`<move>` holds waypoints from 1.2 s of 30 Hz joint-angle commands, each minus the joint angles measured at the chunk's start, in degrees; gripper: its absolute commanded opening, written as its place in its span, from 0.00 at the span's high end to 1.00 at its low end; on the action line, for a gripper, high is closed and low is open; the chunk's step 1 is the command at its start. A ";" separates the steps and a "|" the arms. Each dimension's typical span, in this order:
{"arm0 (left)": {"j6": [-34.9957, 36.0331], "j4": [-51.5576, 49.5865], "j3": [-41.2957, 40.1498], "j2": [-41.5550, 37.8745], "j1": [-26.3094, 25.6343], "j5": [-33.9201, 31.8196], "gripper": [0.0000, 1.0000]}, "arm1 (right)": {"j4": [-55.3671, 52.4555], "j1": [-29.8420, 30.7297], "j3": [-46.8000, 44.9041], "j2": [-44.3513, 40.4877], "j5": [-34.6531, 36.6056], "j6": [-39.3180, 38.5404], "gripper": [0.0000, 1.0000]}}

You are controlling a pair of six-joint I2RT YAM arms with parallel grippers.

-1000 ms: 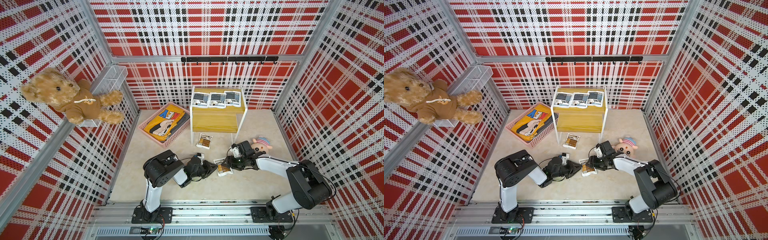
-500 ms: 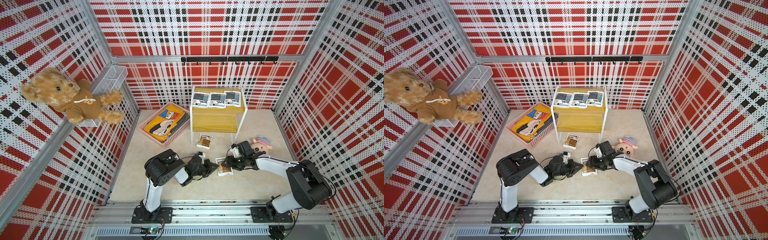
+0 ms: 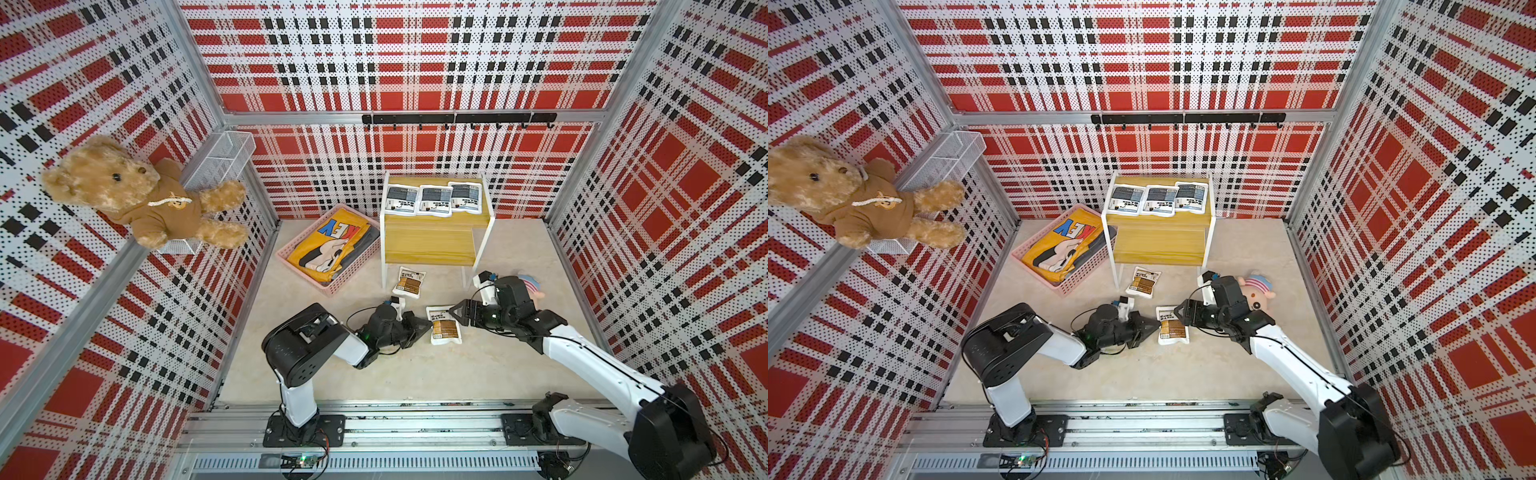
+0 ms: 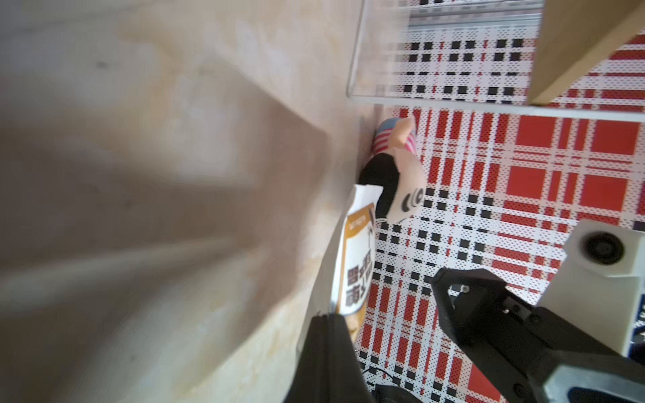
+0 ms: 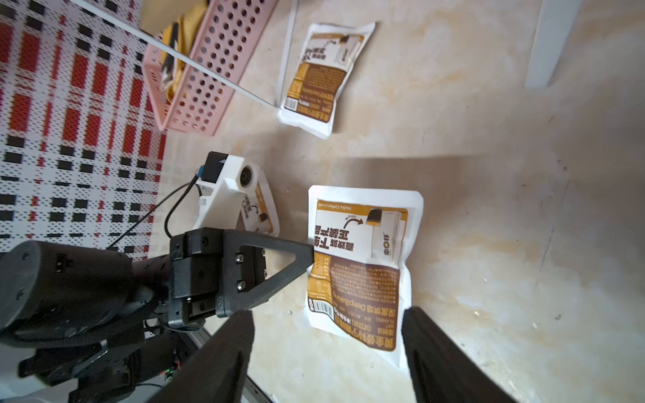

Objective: Place the bagged coffee beans on the shelf by color
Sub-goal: Pick up the bagged coffee beans at the center of the board.

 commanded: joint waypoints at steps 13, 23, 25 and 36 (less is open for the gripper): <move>0.33 -5.80 -2.07 -21.05 2.60 -2.64 1.00 | 14.96 0.54 -16.21 -32.52 0.26 29.62 0.27; 1.99 -13.24 1.97 -28.26 5.89 -1.90 1.00 | 31.15 13.05 -20.30 -28.16 10.03 34.21 0.35; 2.00 -13.51 1.92 -28.58 5.91 -1.61 1.00 | 33.14 14.29 -19.25 -25.15 10.56 33.21 0.36; 1.74 -14.36 1.70 -29.65 6.33 -0.05 1.00 | 34.96 14.41 -15.20 -17.05 11.04 29.51 0.44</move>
